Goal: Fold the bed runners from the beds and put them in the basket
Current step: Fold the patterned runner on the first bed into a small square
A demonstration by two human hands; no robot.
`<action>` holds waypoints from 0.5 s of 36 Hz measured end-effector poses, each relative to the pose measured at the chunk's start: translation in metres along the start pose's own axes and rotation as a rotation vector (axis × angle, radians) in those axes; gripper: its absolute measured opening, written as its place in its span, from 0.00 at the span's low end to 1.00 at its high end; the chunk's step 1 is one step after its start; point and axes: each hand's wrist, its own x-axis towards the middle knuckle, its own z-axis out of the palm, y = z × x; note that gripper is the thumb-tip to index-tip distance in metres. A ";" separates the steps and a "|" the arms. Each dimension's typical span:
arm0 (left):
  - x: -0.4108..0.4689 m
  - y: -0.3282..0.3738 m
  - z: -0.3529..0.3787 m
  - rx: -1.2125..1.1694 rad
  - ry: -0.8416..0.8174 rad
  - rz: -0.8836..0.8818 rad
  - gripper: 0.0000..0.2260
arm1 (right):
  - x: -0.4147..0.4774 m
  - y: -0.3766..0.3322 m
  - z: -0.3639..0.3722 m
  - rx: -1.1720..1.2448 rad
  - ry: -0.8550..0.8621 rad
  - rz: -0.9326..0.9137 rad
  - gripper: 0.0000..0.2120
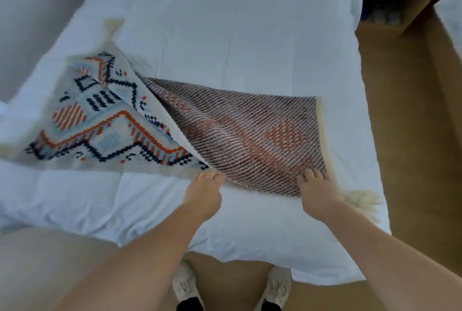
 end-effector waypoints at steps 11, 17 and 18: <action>-0.099 -0.157 -0.148 -0.027 0.142 -0.143 0.21 | -0.013 -0.148 -0.170 0.287 0.191 -0.087 0.10; -0.140 -0.229 -0.207 -0.016 0.248 -0.211 0.20 | -0.015 -0.213 -0.234 0.308 0.272 -0.183 0.10; -0.144 -0.236 -0.213 -0.013 0.279 -0.217 0.19 | -0.014 -0.221 -0.242 0.297 0.292 -0.201 0.09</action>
